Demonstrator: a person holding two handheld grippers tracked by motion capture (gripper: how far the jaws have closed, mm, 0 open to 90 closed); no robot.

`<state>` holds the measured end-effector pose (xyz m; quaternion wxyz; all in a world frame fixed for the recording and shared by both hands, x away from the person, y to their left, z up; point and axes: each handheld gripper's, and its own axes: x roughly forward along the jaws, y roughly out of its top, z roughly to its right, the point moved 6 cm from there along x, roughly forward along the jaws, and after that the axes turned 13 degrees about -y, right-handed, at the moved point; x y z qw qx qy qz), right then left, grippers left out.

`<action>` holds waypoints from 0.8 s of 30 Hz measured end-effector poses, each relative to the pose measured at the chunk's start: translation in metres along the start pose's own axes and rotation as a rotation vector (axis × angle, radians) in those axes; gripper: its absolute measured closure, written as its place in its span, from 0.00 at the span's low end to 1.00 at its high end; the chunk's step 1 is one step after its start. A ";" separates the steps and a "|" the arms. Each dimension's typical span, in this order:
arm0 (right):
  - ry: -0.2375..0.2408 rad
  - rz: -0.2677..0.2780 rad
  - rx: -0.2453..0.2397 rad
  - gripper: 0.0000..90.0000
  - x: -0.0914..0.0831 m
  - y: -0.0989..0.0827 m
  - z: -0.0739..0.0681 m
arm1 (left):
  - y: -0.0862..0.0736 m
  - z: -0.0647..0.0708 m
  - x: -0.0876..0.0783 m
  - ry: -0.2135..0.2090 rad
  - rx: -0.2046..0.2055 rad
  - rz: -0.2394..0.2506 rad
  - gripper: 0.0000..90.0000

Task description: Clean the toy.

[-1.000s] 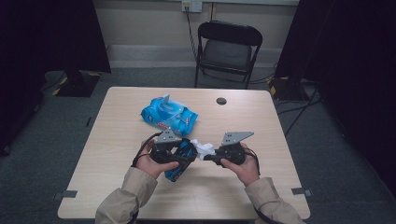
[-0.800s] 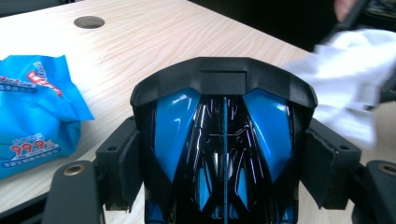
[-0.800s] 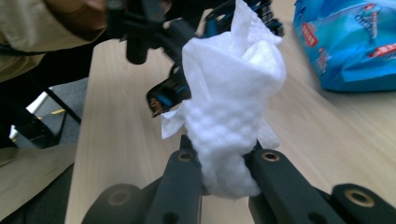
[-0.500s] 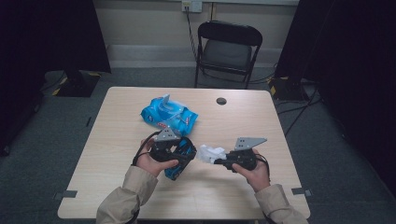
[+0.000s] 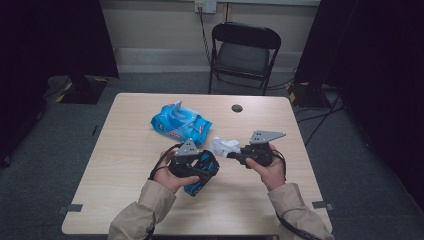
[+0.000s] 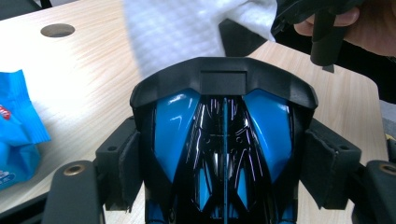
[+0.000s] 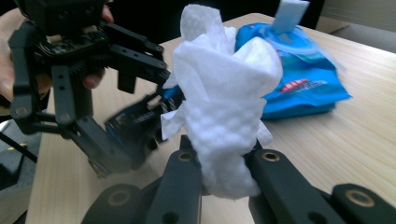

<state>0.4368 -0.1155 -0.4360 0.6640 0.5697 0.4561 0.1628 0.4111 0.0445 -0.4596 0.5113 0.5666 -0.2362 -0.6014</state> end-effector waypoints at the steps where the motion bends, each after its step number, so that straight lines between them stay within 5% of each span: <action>1: 0.017 0.003 -0.001 0.95 0.002 0.001 -0.003 | 0.000 0.000 0.001 -0.001 -0.004 0.003 0.28; 24: 0.174 -0.022 -0.007 0.95 0.010 -0.008 -0.030 | -0.006 -0.019 -0.010 0.066 -0.038 0.008 0.28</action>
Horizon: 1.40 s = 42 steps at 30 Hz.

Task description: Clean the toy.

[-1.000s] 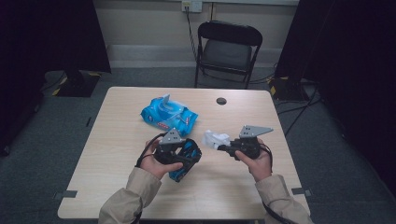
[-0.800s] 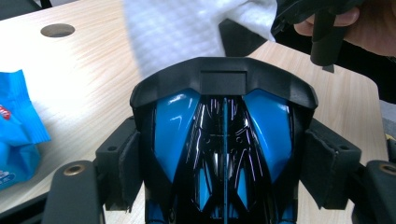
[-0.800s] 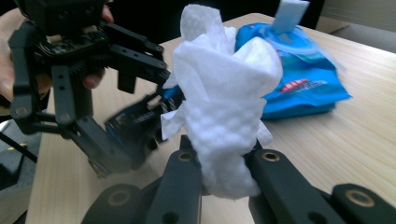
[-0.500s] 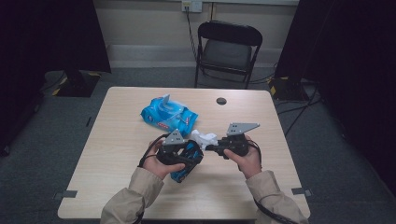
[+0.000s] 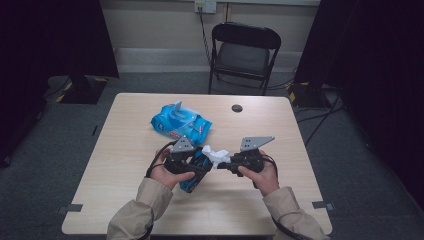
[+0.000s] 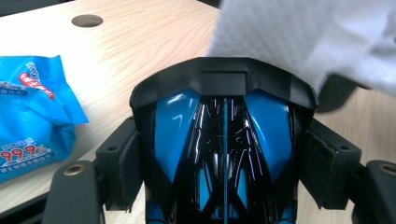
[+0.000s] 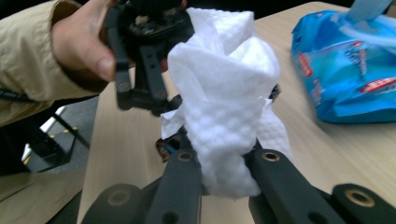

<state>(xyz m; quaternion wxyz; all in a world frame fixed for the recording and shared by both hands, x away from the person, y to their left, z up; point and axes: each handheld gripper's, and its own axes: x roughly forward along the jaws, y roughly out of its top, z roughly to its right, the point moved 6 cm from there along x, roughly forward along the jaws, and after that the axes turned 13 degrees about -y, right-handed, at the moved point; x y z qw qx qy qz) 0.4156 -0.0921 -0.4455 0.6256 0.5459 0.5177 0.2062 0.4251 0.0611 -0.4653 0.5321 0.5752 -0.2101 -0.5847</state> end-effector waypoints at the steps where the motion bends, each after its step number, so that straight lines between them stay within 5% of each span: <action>1: 0.005 -0.002 -0.001 0.95 0.000 -0.001 -0.001 | 0.000 0.000 0.000 0.003 -0.002 -0.003 0.28; 10: 0.047 -0.005 0.016 0.94 -0.007 -0.016 -0.007 | 0.001 -0.004 0.000 0.008 -0.012 0.014 0.28; 20: -0.103 0.031 0.093 0.94 -0.031 -0.020 0.029 | -0.001 0.003 -0.004 -0.007 -0.004 0.014 0.28; 25: -0.147 0.017 0.082 0.94 -0.030 -0.013 0.037 | 0.001 0.014 0.002 -0.038 0.020 -0.005 0.28; 35: -0.102 0.007 0.042 0.94 -0.011 0.008 0.023 | 0.001 0.023 0.017 -0.083 0.027 -0.007 0.28; 42: -0.050 0.008 0.047 0.94 -0.006 0.008 0.014 | 0.001 0.017 0.014 -0.070 0.014 0.003 0.28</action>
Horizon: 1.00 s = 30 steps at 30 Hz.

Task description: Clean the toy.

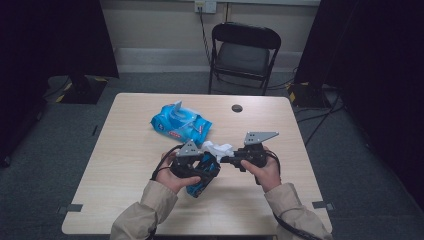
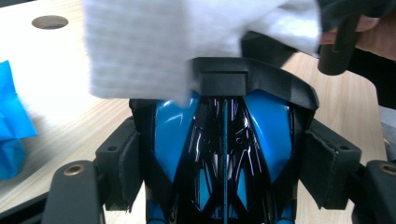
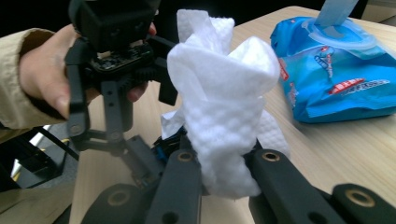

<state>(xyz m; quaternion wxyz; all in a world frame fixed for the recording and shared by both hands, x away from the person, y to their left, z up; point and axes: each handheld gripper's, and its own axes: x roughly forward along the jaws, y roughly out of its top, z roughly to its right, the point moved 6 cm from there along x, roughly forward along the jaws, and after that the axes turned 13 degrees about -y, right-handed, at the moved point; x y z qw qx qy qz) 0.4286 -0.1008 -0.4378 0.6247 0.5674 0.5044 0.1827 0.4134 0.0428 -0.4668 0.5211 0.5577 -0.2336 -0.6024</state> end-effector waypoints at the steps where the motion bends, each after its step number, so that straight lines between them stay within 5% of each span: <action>1: 0.005 0.000 0.002 0.94 0.000 0.000 -0.001 | 0.000 -0.001 -0.001 0.002 -0.001 0.002 0.28; 20: 0.058 -0.022 0.004 0.94 -0.005 -0.019 -0.006 | 0.004 -0.013 -0.017 0.043 -0.019 0.024 0.28; 30: -0.055 0.059 0.076 0.94 -0.026 -0.027 0.020 | 0.004 -0.017 -0.031 0.057 -0.034 0.046 0.28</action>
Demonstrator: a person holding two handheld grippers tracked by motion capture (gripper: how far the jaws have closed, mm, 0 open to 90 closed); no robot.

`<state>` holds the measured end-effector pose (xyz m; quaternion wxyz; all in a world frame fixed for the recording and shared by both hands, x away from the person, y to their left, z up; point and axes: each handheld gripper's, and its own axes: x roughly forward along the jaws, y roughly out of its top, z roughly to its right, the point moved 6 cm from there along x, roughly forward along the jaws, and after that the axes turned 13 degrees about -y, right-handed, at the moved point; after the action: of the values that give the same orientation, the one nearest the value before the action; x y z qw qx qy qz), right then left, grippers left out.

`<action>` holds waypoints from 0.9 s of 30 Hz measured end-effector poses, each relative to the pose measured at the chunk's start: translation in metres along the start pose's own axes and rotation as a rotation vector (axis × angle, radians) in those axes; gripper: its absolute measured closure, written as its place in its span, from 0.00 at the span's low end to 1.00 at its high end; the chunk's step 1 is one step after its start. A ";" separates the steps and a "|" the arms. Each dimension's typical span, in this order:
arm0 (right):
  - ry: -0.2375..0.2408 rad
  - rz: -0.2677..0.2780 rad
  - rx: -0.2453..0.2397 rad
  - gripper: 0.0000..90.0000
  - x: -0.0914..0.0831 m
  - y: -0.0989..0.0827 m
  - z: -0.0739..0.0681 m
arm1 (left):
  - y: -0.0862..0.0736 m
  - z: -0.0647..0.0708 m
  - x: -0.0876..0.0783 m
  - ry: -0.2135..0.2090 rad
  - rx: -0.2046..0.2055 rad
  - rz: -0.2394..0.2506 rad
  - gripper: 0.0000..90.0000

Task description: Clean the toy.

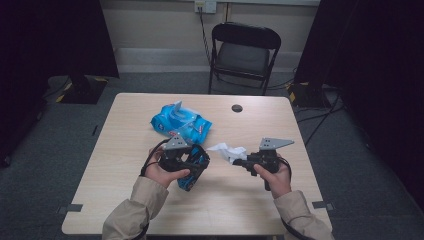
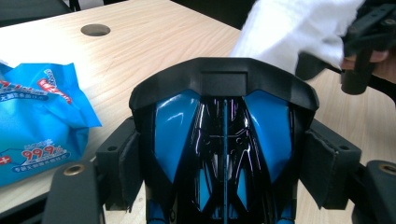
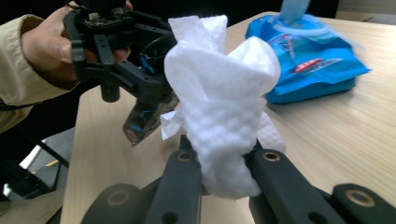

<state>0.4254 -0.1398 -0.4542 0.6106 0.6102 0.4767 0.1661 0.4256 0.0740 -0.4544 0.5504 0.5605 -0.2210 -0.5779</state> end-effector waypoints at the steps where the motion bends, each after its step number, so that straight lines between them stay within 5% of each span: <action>1: -0.002 0.000 -0.002 0.94 -0.001 0.000 0.001 | 0.000 0.000 0.000 -0.004 -0.001 0.002 0.28; 12: 0.031 -0.067 -0.124 0.94 0.021 -0.008 -0.021 | 0.011 0.010 0.017 -0.058 0.005 -0.003 0.28; 27: 0.030 -0.089 -0.211 0.94 0.033 -0.017 -0.030 | 0.017 0.014 0.023 -0.075 -0.003 -0.006 0.28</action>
<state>0.4118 -0.0992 -0.4759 0.6710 0.5181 0.4923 0.1975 0.4255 0.0436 -0.4456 0.5411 0.5380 -0.2390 -0.6005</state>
